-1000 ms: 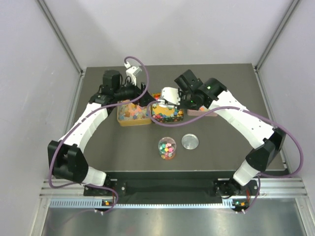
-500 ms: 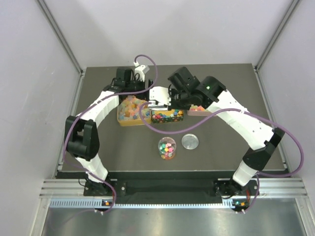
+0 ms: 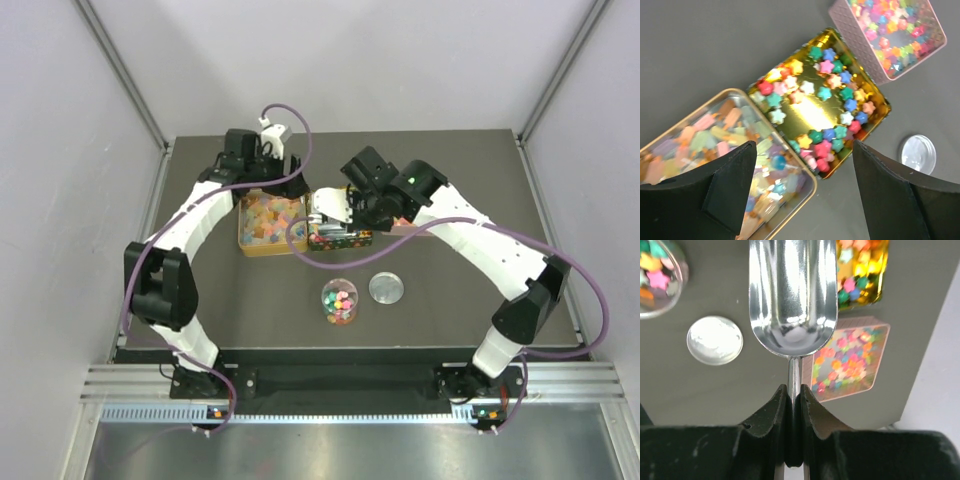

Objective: Pack the candies
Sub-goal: Scoop the fake candies from the storage box.

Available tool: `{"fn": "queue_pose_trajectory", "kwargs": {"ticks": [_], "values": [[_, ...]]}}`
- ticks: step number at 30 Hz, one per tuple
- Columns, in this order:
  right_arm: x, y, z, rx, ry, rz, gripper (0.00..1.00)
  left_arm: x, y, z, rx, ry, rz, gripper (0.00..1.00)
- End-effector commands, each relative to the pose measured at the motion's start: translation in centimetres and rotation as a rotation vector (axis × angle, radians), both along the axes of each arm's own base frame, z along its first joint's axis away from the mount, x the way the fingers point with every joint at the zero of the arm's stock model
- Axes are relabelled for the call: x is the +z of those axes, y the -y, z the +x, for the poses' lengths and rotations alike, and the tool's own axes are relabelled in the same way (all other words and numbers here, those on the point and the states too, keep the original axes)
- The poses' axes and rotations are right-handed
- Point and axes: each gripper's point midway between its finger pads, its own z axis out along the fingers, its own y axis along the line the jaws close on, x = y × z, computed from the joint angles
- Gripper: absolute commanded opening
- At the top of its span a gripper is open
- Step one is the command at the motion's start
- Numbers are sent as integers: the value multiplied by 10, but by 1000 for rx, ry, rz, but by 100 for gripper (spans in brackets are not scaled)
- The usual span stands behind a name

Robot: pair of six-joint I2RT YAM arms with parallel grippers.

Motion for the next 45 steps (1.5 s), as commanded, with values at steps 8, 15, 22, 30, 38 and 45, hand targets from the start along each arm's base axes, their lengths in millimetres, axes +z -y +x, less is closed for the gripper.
{"fn": "queue_pose_trajectory", "kwargs": {"ticks": [8,15,22,30,38,45], "values": [[-1,7,56,-132,46,19,0,63,-11,-28,-29,120,-81,82],[9,-18,64,-99,85,39,0,50,0,-29,-55,85,-90,82],[43,-45,50,-31,106,164,0,32,12,-17,-52,41,-99,82],[86,-74,27,80,68,358,0,26,28,-6,-65,34,-96,82],[83,-85,20,106,14,388,0,30,32,3,-54,47,-93,82],[66,-46,64,-93,90,308,0,43,8,13,44,112,-5,83]]}}
